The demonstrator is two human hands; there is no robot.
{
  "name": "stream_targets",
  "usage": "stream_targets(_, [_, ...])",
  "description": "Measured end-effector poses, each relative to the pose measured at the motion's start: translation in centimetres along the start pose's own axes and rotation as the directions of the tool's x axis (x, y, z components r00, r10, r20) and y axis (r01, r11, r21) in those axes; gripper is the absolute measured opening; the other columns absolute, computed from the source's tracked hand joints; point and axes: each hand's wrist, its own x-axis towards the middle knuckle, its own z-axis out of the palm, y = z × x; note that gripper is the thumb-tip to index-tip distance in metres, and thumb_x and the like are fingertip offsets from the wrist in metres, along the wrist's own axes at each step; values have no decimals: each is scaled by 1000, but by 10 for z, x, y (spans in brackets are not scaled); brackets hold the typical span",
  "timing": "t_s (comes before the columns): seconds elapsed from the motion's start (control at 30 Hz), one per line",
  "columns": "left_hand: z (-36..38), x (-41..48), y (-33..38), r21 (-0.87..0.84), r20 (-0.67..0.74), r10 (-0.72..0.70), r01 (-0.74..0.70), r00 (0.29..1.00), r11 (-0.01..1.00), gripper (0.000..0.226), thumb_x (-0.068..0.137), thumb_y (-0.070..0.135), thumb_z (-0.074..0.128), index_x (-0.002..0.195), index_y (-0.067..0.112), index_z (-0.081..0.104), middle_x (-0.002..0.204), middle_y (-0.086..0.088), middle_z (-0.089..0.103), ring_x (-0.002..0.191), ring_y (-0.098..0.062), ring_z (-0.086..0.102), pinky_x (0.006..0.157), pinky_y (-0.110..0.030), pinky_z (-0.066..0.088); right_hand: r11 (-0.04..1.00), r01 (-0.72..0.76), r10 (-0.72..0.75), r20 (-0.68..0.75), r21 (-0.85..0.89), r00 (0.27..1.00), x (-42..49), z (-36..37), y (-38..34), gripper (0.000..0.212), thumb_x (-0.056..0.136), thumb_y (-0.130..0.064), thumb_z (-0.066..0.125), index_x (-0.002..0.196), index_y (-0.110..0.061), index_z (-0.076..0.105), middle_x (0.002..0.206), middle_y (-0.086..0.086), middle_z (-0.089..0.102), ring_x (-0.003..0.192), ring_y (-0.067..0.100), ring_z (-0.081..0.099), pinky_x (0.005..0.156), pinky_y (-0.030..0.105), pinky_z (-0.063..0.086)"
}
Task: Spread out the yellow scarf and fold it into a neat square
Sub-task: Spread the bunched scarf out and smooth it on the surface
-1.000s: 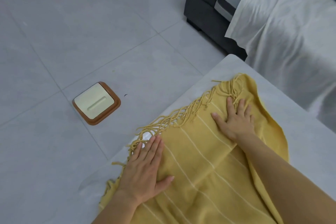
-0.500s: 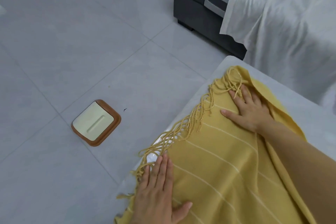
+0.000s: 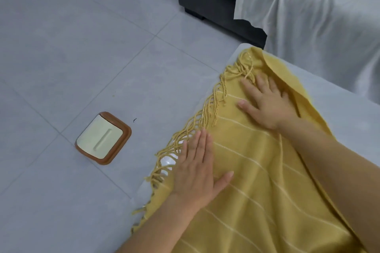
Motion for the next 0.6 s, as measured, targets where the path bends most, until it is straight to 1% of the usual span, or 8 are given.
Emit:
stream_targets(0.07, [-5, 27, 8, -10, -11, 54, -54, 998, 998, 85, 89, 65, 21, 146, 2, 21, 154, -14, 16, 144, -25, 11, 113, -46, 12, 995, 16, 1, -170, 99, 985, -37, 11, -1, 63, 89, -66, 22, 146, -43, 9, 159, -1, -3, 145, 24, -2, 115, 52, 6])
stream_targets(0.13, [-12, 57, 18, -17, -11, 130, -130, 991, 991, 81, 90, 61, 19, 147, 4, 20, 155, -12, 14, 144, -23, 9, 116, -47, 14, 980, -24, 69, -226, 199, 972, -77, 22, 3, 64, 88, -63, 19, 147, -37, 15, 158, 1, 4, 145, 22, 3, 114, 48, 7])
stream_targets(0.2, [-21, 91, 33, -14, -3, 222, -222, 975, 975, 78, 90, 59, 16, 148, 7, 11, 157, -8, 6, 145, -19, 1, 117, -46, 11, 967, -85, 147, -252, 241, 956, -112, 33, 17, 65, 88, -63, 16, 146, -36, 21, 157, 1, 12, 144, 19, 11, 114, 45, 10])
stream_targets(0.3, [-33, 141, 55, 5, -1, 299, -299, 954, 954, 78, 91, 59, 18, 149, 12, -4, 157, -3, -9, 144, -15, -11, 117, -41, -3, 946, -199, 275, -310, 255, 910, -148, 38, 48, 64, 89, -62, 19, 146, -33, 25, 150, 11, 31, 139, 26, 27, 111, 46, 22])
stream_targets(0.37, [-36, 168, 69, 57, -10, 326, -325, 945, 944, 80, 92, 61, 20, 148, 12, -8, 157, -3, -13, 143, -14, -13, 116, -39, -6, 950, -240, 299, -364, 200, 882, -162, 38, 68, 64, 90, -59, 22, 146, -27, 26, 149, 16, 33, 136, 31, 30, 109, 49, 24])
stream_targets(0.43, [-36, 186, 81, 116, -12, 378, -374, 926, 920, 84, 90, 64, 22, 147, 12, -11, 156, -2, -15, 143, -14, -15, 117, -39, -5, 959, -228, 280, -452, 167, 847, -168, 38, 82, 61, 91, -55, 28, 144, -24, 29, 149, 14, 32, 135, 28, 30, 107, 49, 25])
stream_targets(0.53, [-32, 203, 98, 203, 31, 489, -484, 872, 851, 88, 87, 69, 19, 147, 13, -13, 156, -3, -16, 143, -14, -15, 117, -40, -4, 948, -260, 315, -623, 181, 716, -173, 38, 91, 57, 86, -48, 44, 136, -23, 39, 142, 10, 42, 123, 29, 41, 95, 45, 31])
stream_targets(0.6, [-29, 212, 104, 230, 57, 508, -506, 860, 831, 89, 86, 71, 17, 147, 13, -12, 156, -2, -15, 143, -13, -15, 117, -40, -4, 893, -378, 437, -670, 244, 600, -178, 39, 96, 64, 81, -51, 50, 136, -20, 39, 136, 12, 44, 115, 32, 42, 93, 45, 29])
